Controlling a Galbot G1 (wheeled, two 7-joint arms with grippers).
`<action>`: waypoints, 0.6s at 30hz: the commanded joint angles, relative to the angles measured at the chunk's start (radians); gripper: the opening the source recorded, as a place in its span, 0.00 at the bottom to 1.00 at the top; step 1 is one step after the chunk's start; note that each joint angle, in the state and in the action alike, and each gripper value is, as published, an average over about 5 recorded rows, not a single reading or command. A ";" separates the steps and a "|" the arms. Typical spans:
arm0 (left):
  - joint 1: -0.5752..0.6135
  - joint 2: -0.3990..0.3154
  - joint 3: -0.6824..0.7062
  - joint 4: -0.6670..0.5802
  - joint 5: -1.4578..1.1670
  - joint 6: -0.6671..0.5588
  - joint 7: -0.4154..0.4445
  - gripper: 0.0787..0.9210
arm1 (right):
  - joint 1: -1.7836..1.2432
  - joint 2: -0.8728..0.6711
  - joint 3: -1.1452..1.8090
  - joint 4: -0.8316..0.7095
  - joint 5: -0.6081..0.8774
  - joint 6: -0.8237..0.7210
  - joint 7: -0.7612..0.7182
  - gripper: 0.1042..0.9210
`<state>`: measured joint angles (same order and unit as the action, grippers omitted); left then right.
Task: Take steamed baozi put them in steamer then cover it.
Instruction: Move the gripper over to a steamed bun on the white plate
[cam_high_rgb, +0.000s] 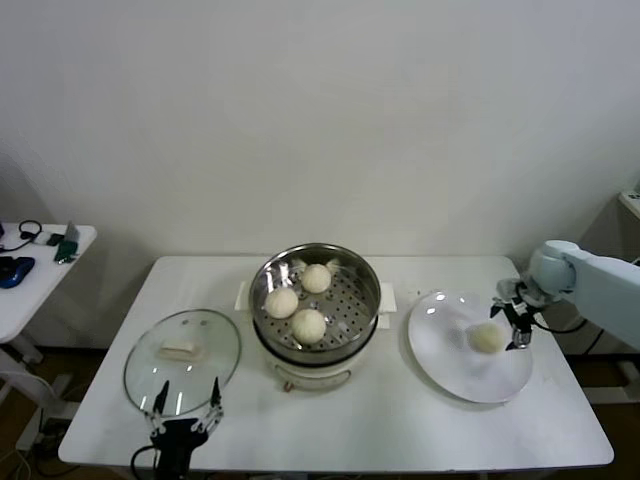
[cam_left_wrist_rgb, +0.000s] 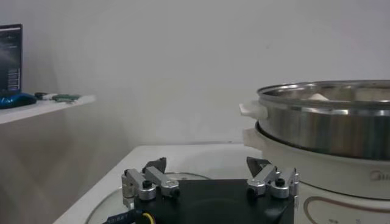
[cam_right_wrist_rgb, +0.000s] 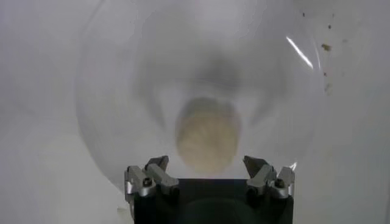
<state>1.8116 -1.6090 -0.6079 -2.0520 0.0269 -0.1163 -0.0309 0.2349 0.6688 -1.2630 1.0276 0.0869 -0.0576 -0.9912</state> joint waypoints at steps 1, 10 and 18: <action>0.002 0.000 0.002 -0.001 0.002 -0.001 -0.002 0.88 | -0.100 0.055 0.092 -0.095 -0.023 0.003 0.011 0.88; 0.002 -0.001 0.004 0.000 0.003 -0.002 -0.004 0.88 | -0.095 0.061 0.111 -0.099 -0.009 0.022 0.003 0.84; 0.000 0.000 0.005 -0.002 0.002 -0.004 -0.005 0.88 | 0.050 0.006 0.004 0.026 0.093 0.007 -0.027 0.70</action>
<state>1.8126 -1.6091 -0.6032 -2.0529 0.0296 -0.1198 -0.0359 0.1828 0.7009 -1.1947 0.9727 0.1030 -0.0440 -0.9996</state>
